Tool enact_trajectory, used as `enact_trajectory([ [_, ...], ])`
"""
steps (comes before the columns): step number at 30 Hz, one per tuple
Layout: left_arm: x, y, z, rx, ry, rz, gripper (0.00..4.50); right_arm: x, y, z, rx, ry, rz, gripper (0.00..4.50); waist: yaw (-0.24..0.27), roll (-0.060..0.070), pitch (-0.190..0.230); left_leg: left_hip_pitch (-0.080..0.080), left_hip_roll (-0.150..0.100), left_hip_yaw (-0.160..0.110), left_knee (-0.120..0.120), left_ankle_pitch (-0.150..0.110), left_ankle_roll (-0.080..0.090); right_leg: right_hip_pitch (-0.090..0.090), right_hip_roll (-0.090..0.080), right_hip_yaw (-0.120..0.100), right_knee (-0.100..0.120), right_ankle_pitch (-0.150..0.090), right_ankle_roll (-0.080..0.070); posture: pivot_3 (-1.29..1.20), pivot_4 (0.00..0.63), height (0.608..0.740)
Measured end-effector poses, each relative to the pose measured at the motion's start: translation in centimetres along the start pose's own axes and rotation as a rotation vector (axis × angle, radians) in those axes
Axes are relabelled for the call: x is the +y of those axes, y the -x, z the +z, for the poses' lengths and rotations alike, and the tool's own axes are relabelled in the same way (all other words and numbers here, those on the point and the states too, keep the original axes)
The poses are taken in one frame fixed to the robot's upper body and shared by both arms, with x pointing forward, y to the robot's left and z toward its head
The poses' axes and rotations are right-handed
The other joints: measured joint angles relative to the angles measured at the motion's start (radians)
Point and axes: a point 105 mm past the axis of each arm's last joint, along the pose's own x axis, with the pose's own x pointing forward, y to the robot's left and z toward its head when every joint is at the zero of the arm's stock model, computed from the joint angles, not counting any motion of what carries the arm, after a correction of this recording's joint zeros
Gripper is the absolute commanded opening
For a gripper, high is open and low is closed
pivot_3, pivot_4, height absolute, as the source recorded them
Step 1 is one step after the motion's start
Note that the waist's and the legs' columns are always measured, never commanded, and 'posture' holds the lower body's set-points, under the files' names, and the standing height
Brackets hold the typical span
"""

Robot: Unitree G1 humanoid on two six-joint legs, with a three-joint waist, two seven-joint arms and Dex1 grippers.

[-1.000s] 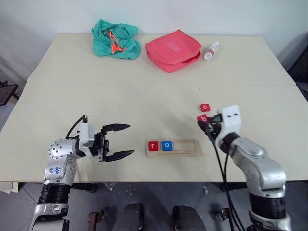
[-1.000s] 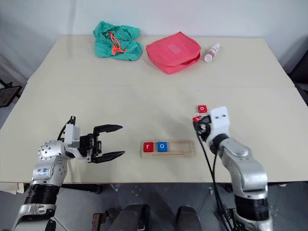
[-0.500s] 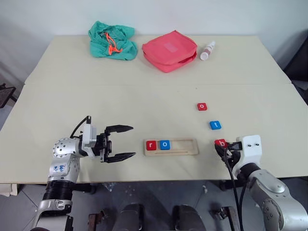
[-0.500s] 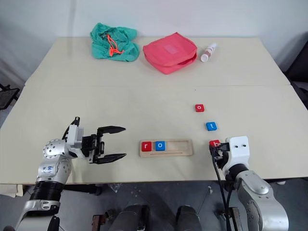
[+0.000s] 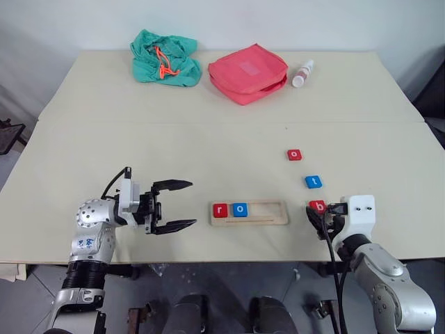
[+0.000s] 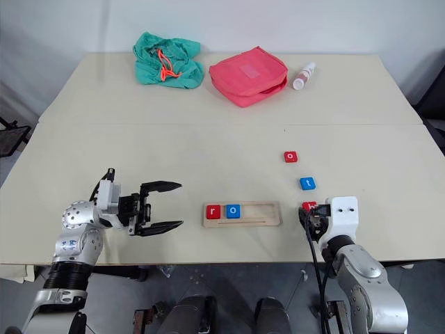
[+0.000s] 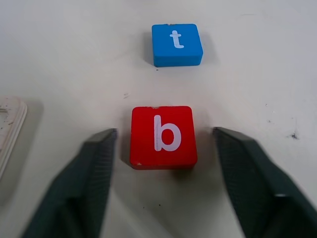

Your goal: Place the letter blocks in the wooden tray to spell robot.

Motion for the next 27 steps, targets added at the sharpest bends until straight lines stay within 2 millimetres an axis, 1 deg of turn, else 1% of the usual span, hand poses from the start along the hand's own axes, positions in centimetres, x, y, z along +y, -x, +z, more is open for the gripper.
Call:
enact_trajectory([
  [1, 0.0, 0.0, 0.0, 0.0, 0.001, 0.002, 4.5, 0.0, 0.0, 0.0, 0.0, -0.001, 0.001, 4.46, 0.0, 0.0, 0.0, 0.0, 0.0, 0.0, 0.0, 0.0, 0.0, 0.0, 0.0, 0.0, 0.0, 0.0, 0.0, 0.0, 0.15, 0.74],
  [4, -0.1, 0.0, 0.1, 0.0, -0.004, 0.005, 4.5, 0.4, 0.3, 0.2, 0.006, 0.021, 0.06, 4.46, 0.001, 0.0, 0.0, 0.0, 0.0, 0.0, 0.0, 0.0, 0.0, 0.0, 0.0, 0.0, 0.0, 0.0, 0.0, 0.0, 0.15, 0.74],
  [9, -0.3, -0.1, 0.2, -0.001, -0.011, 0.003, 4.5, 0.8, 1.4, 0.9, 0.042, 0.15, 0.213, 4.46, 0.001, 0.0, 0.0, 0.0, 0.0, 0.0, 0.0, 0.0, 0.0, 0.0, 0.0, 0.0, 0.0, 0.0, 0.0, 0.0, 0.15, 0.74],
  [12, -0.4, -0.1, 0.1, -0.002, -0.006, 0.005, 4.5, 1.1, 1.7, 1.3, 0.051, 0.198, 0.285, 4.46, 0.001, 0.0, 0.0, 0.0, 0.0, 0.0, 0.0, 0.0, 0.0, 0.001, 0.0, 0.0, -0.001, 0.0, 0.0, 0.0, 0.15, 0.74],
  [13, -0.4, -0.2, 0.1, -0.003, -0.005, 0.007, 4.5, 1.2, 1.8, 1.4, 0.065, 0.237, 0.339, 4.46, 0.001, 0.0, 0.0, 0.0, 0.0, 0.001, 0.0, 0.0, 0.001, 0.001, -0.001, 0.0, -0.001, 0.0, 0.0, 0.0, 0.15, 0.74],
  [15, -0.6, -0.1, -0.1, -0.002, 0.002, 0.014, 4.5, 0.9, 1.9, 2.3, 0.085, 0.362, 0.444, 4.46, 0.001, 0.0, 0.0, 0.0, -0.001, 0.002, 0.001, -0.001, 0.002, 0.001, -0.001, 0.0, -0.002, 0.0, 0.0, 0.0, 0.15, 0.74],
  [18, -0.9, -0.2, -0.3, -0.008, 0.012, 0.022, 4.5, 0.6, 1.8, 3.7, 0.06, 0.461, 0.547, 4.46, 0.003, -0.001, 0.0, 0.0, 0.0, 0.001, 0.001, -0.001, 0.002, 0.002, -0.001, 0.0, -0.002, 0.0, 0.0, 0.0, 0.15, 0.74],
  [23, -1.4, -0.1, -0.4, -0.005, 0.014, 0.02, 4.5, -0.4, 1.0, 4.4, 0.095, 0.641, 0.736, 4.46, 0.001, -0.001, 0.0, 0.0, 0.0, 0.002, 0.002, -0.001, 0.002, 0.002, -0.001, -0.001, -0.003, 0.0, 0.0, 0.0, 0.15, 0.74],
  [27, -2.0, 0.3, -0.5, 0.002, 0.023, 0.019, 4.5, -1.5, 0.1, 4.5, 0.132, 0.763, 0.829, 4.46, 0.0, -0.001, 0.0, 0.0, 0.0, 0.001, 0.002, -0.001, 0.002, 0.003, -0.001, -0.002, -0.003, 0.0, 0.0, 0.0, 0.15, 0.74],
])
